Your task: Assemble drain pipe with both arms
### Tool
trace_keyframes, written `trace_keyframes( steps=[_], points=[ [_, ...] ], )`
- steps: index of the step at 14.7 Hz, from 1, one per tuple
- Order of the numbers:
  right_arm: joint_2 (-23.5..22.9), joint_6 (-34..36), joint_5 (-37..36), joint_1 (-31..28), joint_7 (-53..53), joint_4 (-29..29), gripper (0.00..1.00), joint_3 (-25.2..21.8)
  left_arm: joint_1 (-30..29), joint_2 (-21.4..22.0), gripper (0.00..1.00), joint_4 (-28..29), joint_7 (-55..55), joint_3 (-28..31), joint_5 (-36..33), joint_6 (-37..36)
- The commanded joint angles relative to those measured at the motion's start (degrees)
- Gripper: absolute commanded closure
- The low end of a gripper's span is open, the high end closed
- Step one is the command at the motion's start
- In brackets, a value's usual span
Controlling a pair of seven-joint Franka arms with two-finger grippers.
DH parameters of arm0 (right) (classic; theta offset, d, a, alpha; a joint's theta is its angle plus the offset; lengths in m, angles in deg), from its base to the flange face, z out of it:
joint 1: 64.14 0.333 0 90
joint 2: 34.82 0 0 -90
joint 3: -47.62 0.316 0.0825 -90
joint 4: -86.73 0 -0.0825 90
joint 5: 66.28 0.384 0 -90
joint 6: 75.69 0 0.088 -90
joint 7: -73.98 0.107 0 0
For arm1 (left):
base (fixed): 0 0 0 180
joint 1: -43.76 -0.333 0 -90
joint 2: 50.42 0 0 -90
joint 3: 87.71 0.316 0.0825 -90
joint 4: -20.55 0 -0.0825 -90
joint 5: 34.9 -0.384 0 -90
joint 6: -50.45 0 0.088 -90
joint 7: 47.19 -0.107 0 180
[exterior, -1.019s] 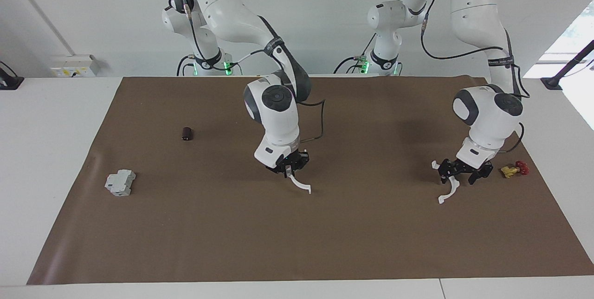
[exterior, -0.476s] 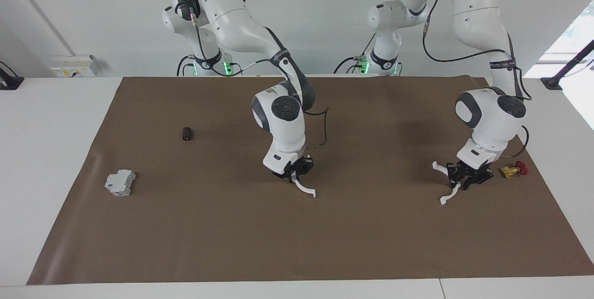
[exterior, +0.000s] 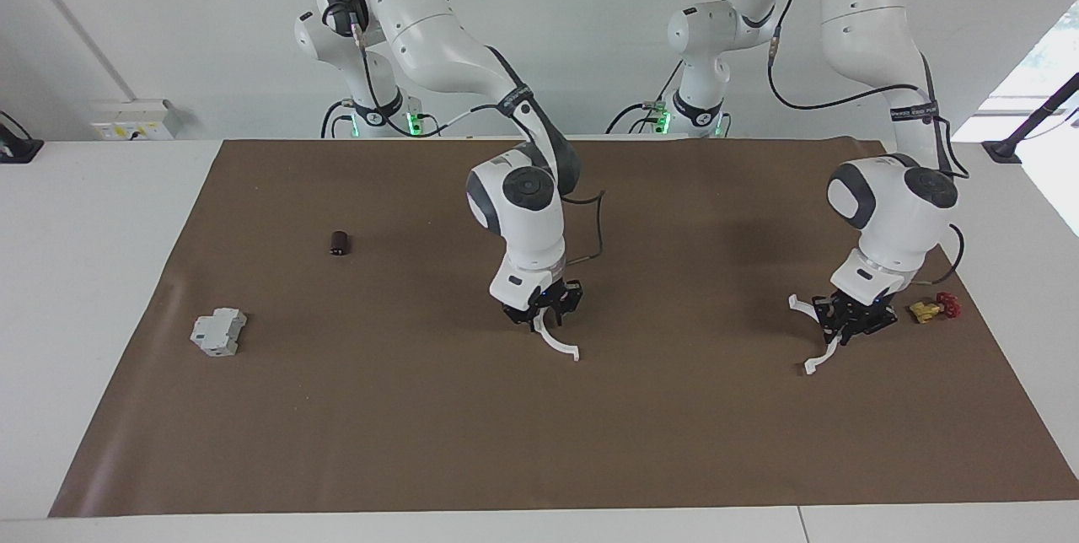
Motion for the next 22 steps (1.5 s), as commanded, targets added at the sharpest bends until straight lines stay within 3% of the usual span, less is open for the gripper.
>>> trace_keyframes(
  steps=[1,3,6,9,12,14,18,22],
  points=[
    [5.0,5.0,-0.8,-4.0,-0.6,-0.3,0.00,0.5,4.3,2.5,1.00,-2.3,5.6,0.5,0.1,-6.6],
    [9.8,11.8,-0.7,-6.7,-2.7,-0.3,0.00,0.3,7.9,2.2,1.00,-3.8,11.9,0.6,-0.4,-8.7],
    [18.1,25.3,-0.7,-13.8,-2.8,-0.3,0.00,-0.4,13.9,1.9,1.00,-3.9,23.9,0.5,-9.2,-8.8],
    [24.1,35.7,-0.7,-20.0,-3.4,-0.3,0.00,-0.4,21.0,0.5,1.00,-5.0,32.8,0.6,-11.7,-10.4],
    [31.7,42.9,-0.3,-24.7,-6.9,0.4,0.00,-0.3,25.9,-4.7,1.00,-13.3,39.8,0.6,-13.2,-16.3],
    [33.4,44.8,-0.5,-26.2,-7.9,1.5,0.00,-0.3,28.8,-5.8,1.00,-14.0,42.4,0.6,-14.0,-16.7],
    [40.1,38.2,-0.8,-28.4,-13.8,13.8,0.00,-0.9,32.0,-6.9,1.00,-13.6,44.6,0.5,-14.1,-14.7],
    [39.7,37.9,-0.9,-28.8,-14.2,13.5,0.00,-0.9,33.3,-7.1,1.00,-11.5,44.6,0.4,-14.1,-9.9]
  ],
)
